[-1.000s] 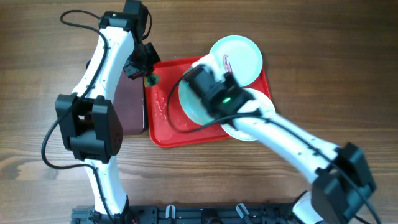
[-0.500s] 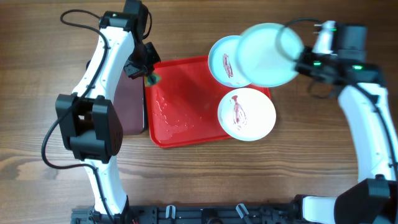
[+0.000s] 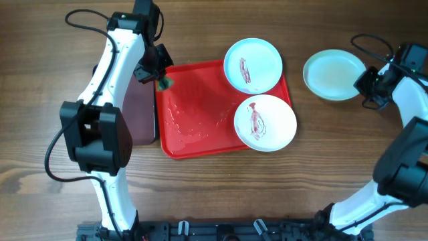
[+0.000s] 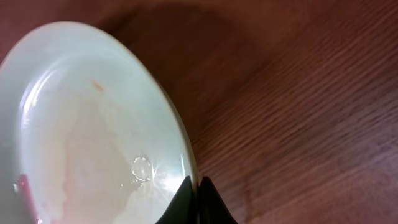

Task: Clean dirty plates on tray and stack at the side
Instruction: 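Set the plate on the table right of the tray and release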

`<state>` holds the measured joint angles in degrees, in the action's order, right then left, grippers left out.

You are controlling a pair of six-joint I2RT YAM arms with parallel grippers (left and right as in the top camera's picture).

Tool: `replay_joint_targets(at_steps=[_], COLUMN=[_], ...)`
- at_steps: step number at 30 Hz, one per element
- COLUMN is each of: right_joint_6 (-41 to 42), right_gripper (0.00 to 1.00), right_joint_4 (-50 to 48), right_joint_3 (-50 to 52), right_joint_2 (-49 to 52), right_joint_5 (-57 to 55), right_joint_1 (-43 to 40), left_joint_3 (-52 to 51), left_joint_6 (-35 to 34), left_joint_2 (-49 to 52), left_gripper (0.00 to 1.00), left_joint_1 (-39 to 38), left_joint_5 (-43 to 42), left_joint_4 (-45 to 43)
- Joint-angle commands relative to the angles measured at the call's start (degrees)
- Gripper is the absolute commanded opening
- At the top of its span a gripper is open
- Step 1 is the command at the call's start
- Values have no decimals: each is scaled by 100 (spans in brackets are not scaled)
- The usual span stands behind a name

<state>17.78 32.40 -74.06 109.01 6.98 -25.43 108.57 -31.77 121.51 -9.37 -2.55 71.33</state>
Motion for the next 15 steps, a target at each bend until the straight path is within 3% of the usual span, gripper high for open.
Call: replay_joint_targets(at_steps=[1, 2, 4, 6, 8, 10, 13, 15], right_joint_6=[44, 42, 39, 31, -61, -605, -1276, -1808], right_gripper=[4, 5, 17, 41, 47, 53, 55, 54], right_joint_4=[-249, -367, -595, -667, -654, -516, -431, -313], right_joint_3=[-28, -28, -28, -28, -35, -184, -328, -345], right_joint_2=[363, 417, 507, 520, 494, 363, 122, -74], right_joint_5=[-55, -55, -52, -52, 293, 1628, 2817, 2907], right_joint_1=[-52, -52, -55, -52, -52, -44, 140, 492], left_joint_3=[105, 105, 105, 105, 105, 105, 105, 105], left_joint_6=[116, 138, 136, 138, 138, 138, 136, 136], left_joint_2=[31, 31, 31, 31, 31, 31, 31, 31], left_gripper=[4, 4, 4, 4, 4, 4, 4, 4], left_joint_1=[-28, -26, -26, -26, -26, -26, -26, -26], left_joint_5=[-63, -63, -61, -63, -63, -63, -66, -63], left_joint_4=[-42, -42, -42, -35, -20, -20, -20, -20])
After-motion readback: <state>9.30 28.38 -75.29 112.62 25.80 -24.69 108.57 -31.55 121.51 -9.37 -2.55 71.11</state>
